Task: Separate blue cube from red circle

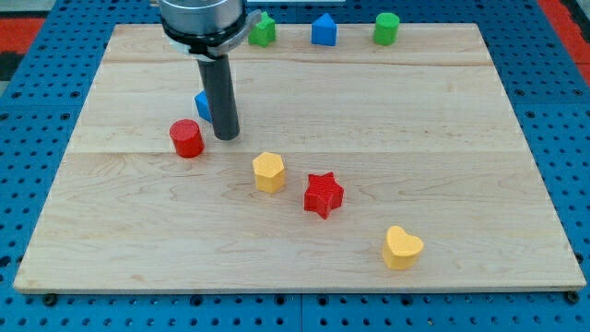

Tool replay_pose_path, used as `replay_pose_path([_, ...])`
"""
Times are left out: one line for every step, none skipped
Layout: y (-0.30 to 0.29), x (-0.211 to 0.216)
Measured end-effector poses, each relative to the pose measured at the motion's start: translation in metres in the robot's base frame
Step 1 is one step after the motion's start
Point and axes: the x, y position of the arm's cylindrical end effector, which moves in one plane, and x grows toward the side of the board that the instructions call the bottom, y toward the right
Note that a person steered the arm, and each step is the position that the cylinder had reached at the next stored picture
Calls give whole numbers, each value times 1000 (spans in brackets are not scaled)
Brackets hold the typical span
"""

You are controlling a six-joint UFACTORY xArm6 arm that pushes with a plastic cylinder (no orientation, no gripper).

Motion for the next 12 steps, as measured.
replay_pose_path([-4,-34])
replay_pose_path([-37,-44])
replay_pose_path([-44,-40])
replay_pose_path([-46,-68])
replay_pose_path([-73,-78])
replay_pose_path([-102,-78])
replay_pose_path([-94,-94])
replay_pose_path([-69,-94])
replay_pose_path([-57,-94])
replay_pose_path([-34,-95])
replay_pose_path([-31,-122])
replay_pose_path([-31,-148])
